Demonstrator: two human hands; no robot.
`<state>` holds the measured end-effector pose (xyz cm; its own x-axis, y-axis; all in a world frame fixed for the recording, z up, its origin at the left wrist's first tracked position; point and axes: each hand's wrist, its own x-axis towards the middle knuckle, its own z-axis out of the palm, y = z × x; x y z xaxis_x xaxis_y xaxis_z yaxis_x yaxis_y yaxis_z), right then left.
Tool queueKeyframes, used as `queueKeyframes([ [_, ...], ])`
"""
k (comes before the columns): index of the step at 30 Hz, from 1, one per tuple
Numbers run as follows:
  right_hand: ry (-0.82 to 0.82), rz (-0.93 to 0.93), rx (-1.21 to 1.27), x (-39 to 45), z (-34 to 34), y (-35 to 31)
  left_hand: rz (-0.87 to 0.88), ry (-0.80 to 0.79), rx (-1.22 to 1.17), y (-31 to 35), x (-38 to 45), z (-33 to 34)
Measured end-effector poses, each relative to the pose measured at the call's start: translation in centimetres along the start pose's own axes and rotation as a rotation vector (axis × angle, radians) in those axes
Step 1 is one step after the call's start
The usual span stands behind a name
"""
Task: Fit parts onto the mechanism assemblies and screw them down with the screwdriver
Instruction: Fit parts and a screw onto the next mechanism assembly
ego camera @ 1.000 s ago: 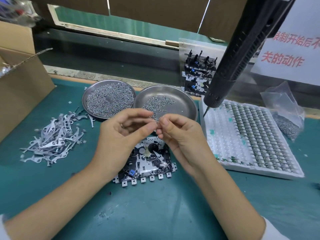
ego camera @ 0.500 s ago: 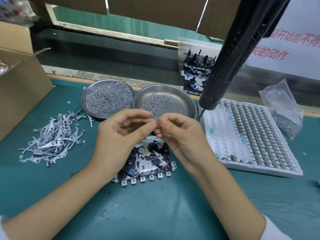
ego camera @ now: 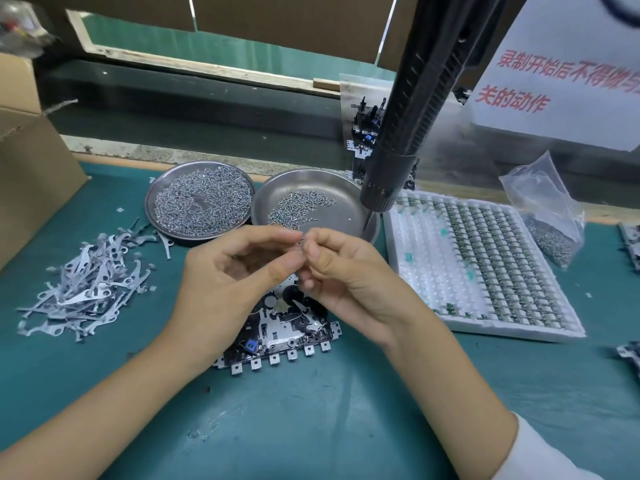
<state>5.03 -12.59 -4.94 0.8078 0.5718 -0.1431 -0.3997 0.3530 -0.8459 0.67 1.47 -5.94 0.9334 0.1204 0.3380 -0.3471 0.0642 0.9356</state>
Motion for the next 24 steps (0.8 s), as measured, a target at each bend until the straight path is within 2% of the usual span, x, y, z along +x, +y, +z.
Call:
queueKeyframes([
  [3, -0.035, 0.065, -0.021, -0.4, -0.3, -0.7, -0.017, -0.058, 0.000, -0.2, -0.2, 0.0],
  [6, -0.050, 0.002, -0.343, -2.1, -2.0, -3.3, -0.065, -0.005, 0.005, -0.4, -0.1, -0.3],
  [8, 0.123, -0.082, -0.657, -3.8, -4.0, -5.6, -0.115, 0.042, -0.043, -0.5, 0.1, -0.8],
  [11, 0.535, -0.160, -1.210, -5.9, -8.1, -8.0, -0.154, 0.071, -0.094, -0.5, 0.2, -1.2],
  [13, 0.647, -0.107, -1.523, -6.7, -10.1, -8.5, -0.170, 0.092, -0.121, -0.5, 0.2, -1.0],
  [18, 0.576, -0.019, -1.768, -6.3, -11.0, -8.1, -0.209, 0.125, -0.109, -0.6, 0.1, -0.8],
  [24, 0.583, 0.032, -1.961, -5.7, -11.0, -8.1, -0.211, 0.128, -0.066, -1.1, -0.7, -1.2],
])
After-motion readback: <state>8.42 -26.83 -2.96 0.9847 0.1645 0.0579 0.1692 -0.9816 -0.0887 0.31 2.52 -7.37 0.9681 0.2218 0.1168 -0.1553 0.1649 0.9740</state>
